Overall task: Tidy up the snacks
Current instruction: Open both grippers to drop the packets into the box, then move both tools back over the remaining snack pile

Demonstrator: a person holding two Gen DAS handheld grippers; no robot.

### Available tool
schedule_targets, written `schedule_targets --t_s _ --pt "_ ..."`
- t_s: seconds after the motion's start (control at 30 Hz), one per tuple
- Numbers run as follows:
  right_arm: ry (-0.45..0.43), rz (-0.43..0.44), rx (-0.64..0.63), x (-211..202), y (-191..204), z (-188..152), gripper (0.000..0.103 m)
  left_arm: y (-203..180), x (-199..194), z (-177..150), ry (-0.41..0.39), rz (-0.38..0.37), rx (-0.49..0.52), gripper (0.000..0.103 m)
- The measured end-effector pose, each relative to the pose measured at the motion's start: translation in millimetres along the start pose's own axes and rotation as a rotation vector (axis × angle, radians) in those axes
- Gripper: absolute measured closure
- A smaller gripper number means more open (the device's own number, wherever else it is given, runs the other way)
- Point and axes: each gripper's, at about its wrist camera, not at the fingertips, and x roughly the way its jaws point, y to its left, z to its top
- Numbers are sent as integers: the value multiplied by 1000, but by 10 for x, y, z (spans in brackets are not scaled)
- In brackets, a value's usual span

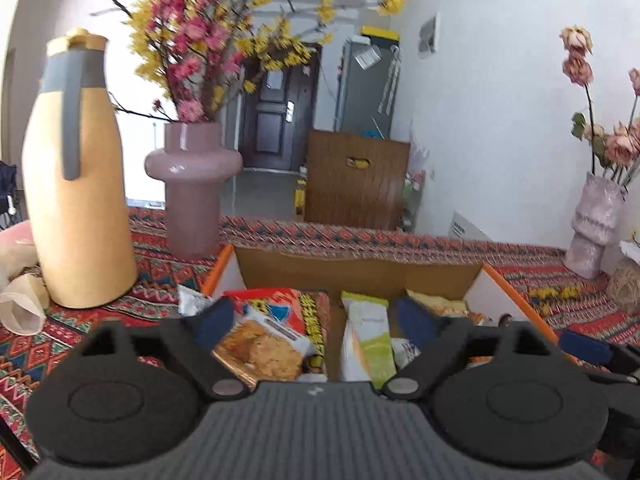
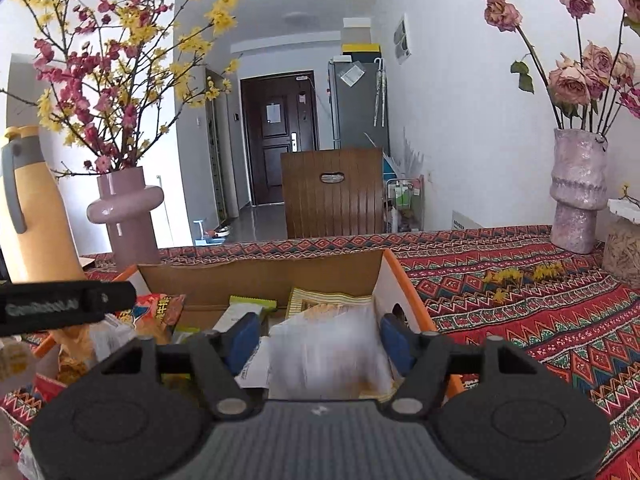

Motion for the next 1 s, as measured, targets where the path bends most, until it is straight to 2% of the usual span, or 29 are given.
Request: schedule_targets --t_s 0.03,0.1,0.13,0.5,0.6,0.83,1.0 --pt "-1 -1 5 -7 -10 2 27 9 -17 4 -6 4 -4 0" --pt "-1 -8 21 -18 -34 1 3 24 -29 14 -7 13 -13 0" --pt "-4 -14 31 -25 -48 -1 0 29 -28 16 -4 17 -15 0" --pt "-3 -26 46 -42 -70 18 0 -2 -113 63 -8 23 -16 0" --pt "-14 -23 50 -90 -78 47 0 3 -246 124 -15 49 -15 0" --pt "-51 -18 12 -438 -19 124 0 195 -618 136 -16 50 -14 0" --pt "-23 11 -2 -726 14 43 0 404 -845 2 19 47 -2 0"
